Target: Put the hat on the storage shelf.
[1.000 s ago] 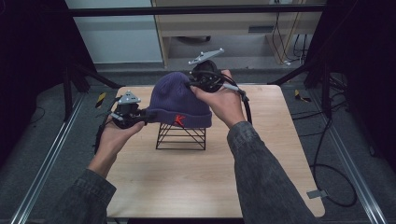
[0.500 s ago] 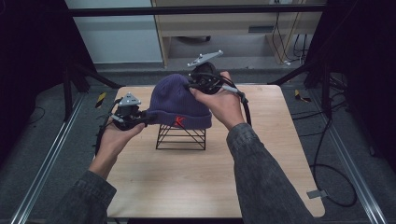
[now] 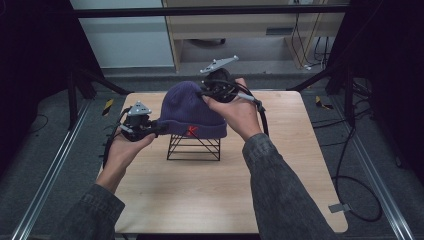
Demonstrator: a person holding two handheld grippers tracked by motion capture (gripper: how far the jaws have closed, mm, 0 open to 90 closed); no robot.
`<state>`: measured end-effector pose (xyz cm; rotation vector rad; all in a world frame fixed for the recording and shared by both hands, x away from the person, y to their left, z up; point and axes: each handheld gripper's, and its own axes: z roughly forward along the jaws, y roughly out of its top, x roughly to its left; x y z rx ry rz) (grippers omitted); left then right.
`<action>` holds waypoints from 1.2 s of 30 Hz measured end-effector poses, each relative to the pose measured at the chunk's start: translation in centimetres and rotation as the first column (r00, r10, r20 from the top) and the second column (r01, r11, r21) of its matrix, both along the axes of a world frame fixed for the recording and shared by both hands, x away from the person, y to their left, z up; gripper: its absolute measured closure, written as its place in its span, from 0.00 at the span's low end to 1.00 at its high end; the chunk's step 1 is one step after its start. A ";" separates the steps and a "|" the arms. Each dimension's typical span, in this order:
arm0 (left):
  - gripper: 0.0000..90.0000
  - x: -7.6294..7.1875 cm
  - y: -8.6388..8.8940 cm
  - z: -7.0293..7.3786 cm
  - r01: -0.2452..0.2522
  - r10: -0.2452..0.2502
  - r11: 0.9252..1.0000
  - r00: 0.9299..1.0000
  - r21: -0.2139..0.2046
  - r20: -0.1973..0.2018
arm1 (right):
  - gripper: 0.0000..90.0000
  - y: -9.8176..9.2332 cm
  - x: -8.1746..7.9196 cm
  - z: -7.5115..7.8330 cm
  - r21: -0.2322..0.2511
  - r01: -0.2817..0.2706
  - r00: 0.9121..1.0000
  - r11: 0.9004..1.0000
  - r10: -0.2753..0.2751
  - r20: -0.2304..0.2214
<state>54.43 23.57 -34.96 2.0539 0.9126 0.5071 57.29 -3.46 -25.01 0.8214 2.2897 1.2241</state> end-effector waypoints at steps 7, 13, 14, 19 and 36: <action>0.77 0.0 -0.1 -0.1 0.000 0.000 1.000 1.000 -0.002 0.001 | 0.87 0.0 0.0 0.0 -0.007 -0.003 1.000 1.000 0.003 -0.001; 0.77 0.0 0.1 -0.1 -0.006 0.006 1.000 1.000 -0.012 0.005 | 0.87 0.0 0.0 0.1 -0.004 -0.004 1.000 1.000 0.004 0.003; 0.77 0.0 0.1 -0.1 -0.007 0.007 1.000 1.000 -0.012 0.006 | 0.87 0.0 0.0 0.1 -0.005 -0.002 1.000 1.000 0.002 0.003; 0.77 0.0 0.1 -0.1 -0.008 0.008 1.000 1.000 -0.008 0.006 | 0.87 0.1 -0.1 0.1 -0.006 -0.004 1.000 1.000 0.004 0.002; 0.77 0.0 0.5 -1.0 -0.012 0.012 1.000 1.000 0.001 0.000 | 0.87 0.5 0.0 -0.6 -0.017 -0.017 1.000 1.000 0.017 -0.013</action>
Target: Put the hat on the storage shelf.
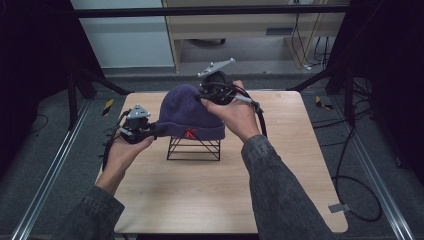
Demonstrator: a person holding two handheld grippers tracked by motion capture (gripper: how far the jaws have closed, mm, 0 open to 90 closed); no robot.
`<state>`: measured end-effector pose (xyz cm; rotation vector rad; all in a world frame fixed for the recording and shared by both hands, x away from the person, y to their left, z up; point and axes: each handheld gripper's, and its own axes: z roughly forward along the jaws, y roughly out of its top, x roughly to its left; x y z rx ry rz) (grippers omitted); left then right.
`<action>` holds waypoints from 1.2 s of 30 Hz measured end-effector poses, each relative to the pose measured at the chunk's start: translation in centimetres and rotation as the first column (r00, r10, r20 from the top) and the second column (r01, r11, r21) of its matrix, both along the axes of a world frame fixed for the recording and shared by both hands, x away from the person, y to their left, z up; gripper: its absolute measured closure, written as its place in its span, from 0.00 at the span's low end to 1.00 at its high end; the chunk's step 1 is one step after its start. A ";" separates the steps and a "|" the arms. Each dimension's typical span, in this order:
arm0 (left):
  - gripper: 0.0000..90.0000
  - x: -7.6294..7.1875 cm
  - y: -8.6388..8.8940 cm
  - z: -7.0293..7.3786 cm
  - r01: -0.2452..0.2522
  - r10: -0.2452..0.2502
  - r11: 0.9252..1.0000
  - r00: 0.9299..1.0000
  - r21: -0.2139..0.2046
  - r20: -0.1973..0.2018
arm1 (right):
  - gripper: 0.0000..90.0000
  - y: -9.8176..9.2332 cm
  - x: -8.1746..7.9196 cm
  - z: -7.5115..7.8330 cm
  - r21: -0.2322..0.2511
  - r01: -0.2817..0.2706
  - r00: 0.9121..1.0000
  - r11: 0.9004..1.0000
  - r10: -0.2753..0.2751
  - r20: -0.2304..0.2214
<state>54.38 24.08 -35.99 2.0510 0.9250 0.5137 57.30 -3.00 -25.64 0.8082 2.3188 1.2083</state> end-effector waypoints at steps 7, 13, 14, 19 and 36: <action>0.77 0.0 0.1 -0.3 -0.006 0.006 1.000 1.000 -0.001 -0.001 | 0.87 0.0 0.0 -0.3 -0.001 -0.001 1.000 1.000 0.001 -0.006; 0.77 0.0 0.5 -1.1 -0.006 0.006 1.000 1.000 0.008 -0.008 | 0.87 0.2 0.0 -1.0 -0.010 -0.009 1.000 1.000 0.009 -0.020; 0.77 0.0 0.5 -1.2 -0.008 0.008 1.000 1.000 0.007 -0.010 | 0.87 0.3 0.0 -1.2 -0.011 -0.011 1.000 1.000 0.011 -0.025; 0.77 0.0 0.6 -1.7 -0.007 0.007 1.000 1.000 0.006 -0.018 | 0.87 0.2 -0.1 -1.8 -0.018 -0.013 0.999 1.000 0.013 -0.032; 0.77 -0.1 0.7 -3.3 -0.007 0.007 1.000 0.999 0.017 -0.041 | 0.87 0.6 -0.2 -3.5 -0.030 -0.027 0.997 0.999 0.025 -0.070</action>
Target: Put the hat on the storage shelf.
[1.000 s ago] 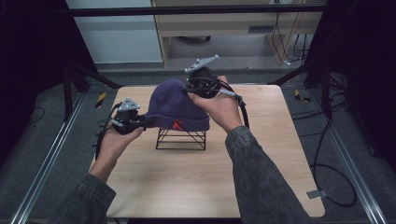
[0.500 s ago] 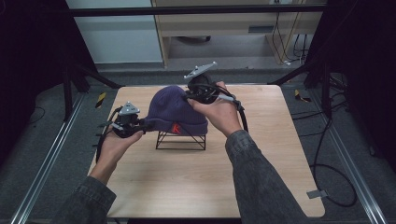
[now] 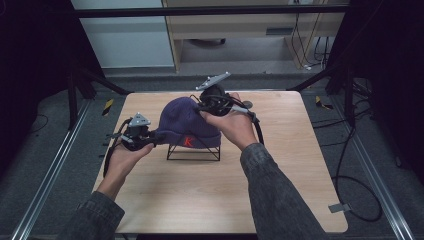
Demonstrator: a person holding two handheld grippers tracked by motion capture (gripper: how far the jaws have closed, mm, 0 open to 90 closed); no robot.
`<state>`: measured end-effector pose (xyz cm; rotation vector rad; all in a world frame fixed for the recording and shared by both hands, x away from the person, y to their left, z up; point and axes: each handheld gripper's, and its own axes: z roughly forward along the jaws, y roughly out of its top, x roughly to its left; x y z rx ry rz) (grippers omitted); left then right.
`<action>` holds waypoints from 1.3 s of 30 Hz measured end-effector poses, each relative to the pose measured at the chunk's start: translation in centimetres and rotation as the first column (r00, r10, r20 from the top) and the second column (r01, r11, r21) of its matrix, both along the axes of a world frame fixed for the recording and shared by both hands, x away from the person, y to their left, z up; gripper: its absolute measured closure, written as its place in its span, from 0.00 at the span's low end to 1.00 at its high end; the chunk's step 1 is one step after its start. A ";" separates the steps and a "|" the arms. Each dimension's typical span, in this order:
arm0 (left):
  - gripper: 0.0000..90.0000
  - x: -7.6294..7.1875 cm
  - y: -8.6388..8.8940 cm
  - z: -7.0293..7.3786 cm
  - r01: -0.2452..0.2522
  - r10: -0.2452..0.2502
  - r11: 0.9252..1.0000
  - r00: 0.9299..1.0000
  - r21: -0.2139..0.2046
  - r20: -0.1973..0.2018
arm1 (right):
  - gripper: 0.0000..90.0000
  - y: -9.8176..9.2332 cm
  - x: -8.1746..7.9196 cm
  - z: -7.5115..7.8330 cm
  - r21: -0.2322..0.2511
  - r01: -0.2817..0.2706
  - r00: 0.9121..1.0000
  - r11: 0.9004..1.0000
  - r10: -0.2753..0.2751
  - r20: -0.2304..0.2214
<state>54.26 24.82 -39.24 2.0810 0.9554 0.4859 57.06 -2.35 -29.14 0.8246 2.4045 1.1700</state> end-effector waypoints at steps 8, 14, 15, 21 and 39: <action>0.77 0.1 0.3 -1.1 0.003 -0.003 1.000 1.000 0.008 -0.021 | 0.87 0.4 -0.1 -0.9 -0.014 -0.011 1.000 1.000 0.011 -0.019; 0.76 0.4 -0.1 -2.2 0.005 -0.004 1.000 0.999 0.009 -0.050 | 0.87 0.8 0.1 -1.8 -0.038 -0.002 0.999 0.999 0.001 -0.043; 0.76 0.5 -0.1 -2.3 0.008 -0.007 1.000 0.999 0.014 -0.053 | 0.87 0.8 0.1 -1.9 -0.040 -0.001 0.999 0.999 -0.001 -0.046; 0.74 0.7 -0.2 -3.6 0.003 -0.002 1.000 0.997 0.008 -0.080 | 0.87 1.0 0.2 -2.4 -0.050 0.001 0.998 0.999 -0.004 -0.065; 0.53 -1.3 1.9 -3.3 -0.108 0.108 0.994 0.994 0.002 -0.005 | 0.81 0.7 -0.6 -0.5 -0.025 0.001 1.000 1.000 -0.002 -0.030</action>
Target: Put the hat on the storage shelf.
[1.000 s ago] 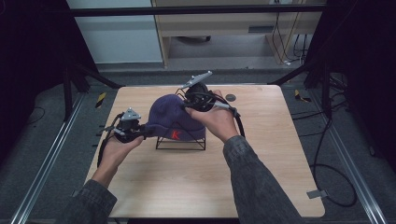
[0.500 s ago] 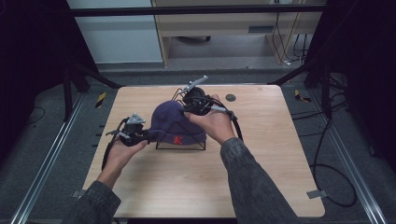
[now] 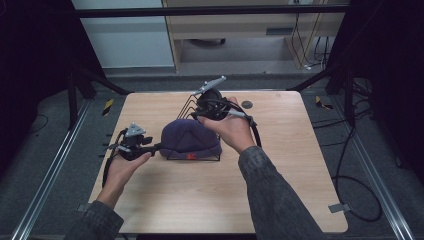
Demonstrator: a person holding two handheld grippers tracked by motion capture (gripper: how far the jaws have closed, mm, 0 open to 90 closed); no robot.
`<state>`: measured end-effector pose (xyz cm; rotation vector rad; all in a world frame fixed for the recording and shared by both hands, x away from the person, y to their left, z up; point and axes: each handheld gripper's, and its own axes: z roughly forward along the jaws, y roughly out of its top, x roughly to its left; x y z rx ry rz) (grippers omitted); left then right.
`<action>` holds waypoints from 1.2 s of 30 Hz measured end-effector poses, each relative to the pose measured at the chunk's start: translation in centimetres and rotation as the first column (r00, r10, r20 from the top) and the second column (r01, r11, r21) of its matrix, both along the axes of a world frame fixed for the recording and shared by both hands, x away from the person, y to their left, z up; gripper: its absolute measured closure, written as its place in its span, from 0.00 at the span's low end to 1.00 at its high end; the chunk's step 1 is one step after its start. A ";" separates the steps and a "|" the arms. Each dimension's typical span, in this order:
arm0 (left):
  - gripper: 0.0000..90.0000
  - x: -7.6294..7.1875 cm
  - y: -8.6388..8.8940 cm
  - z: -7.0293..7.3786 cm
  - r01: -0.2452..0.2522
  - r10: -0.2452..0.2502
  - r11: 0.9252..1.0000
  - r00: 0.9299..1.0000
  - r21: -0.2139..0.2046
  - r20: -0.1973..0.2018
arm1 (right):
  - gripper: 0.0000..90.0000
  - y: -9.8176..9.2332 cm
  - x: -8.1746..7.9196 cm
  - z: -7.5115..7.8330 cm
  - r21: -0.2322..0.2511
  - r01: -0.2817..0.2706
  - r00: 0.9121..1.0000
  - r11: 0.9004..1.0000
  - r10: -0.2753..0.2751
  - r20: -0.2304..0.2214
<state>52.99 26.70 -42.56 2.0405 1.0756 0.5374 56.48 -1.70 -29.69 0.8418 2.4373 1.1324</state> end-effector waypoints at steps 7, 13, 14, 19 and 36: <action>0.34 -1.9 0.7 -1.3 -0.044 0.044 0.999 0.999 0.015 -0.006 | 0.75 -0.3 -0.3 1.0 0.017 0.014 0.999 1.000 -0.014 0.028; 0.16 -2.7 1.5 -3.1 -0.069 0.070 0.997 0.996 0.027 -0.047 | 0.59 -1.0 -0.8 1.7 0.030 0.045 0.998 0.999 -0.047 0.050; 0.14 -2.6 1.7 -3.3 -0.075 0.077 0.997 0.996 0.029 -0.055 | 0.55 -1.4 -0.9 1.8 0.034 0.055 0.997 0.998 -0.057 0.055; 0.08 -2.7 2.4 -4.2 -0.086 0.089 0.996 0.992 0.030 -0.085 | 0.43 -3.1 -1.6 2.3 0.043 0.093 0.993 0.995 -0.096 0.073; 0.06 -2.6 2.9 -6.5 -0.044 0.063 0.993 0.982 0.107 -0.177 | 0.14 -16.1 -6.8 -10.5 0.078 0.315 0.949 0.946 -0.314 -0.021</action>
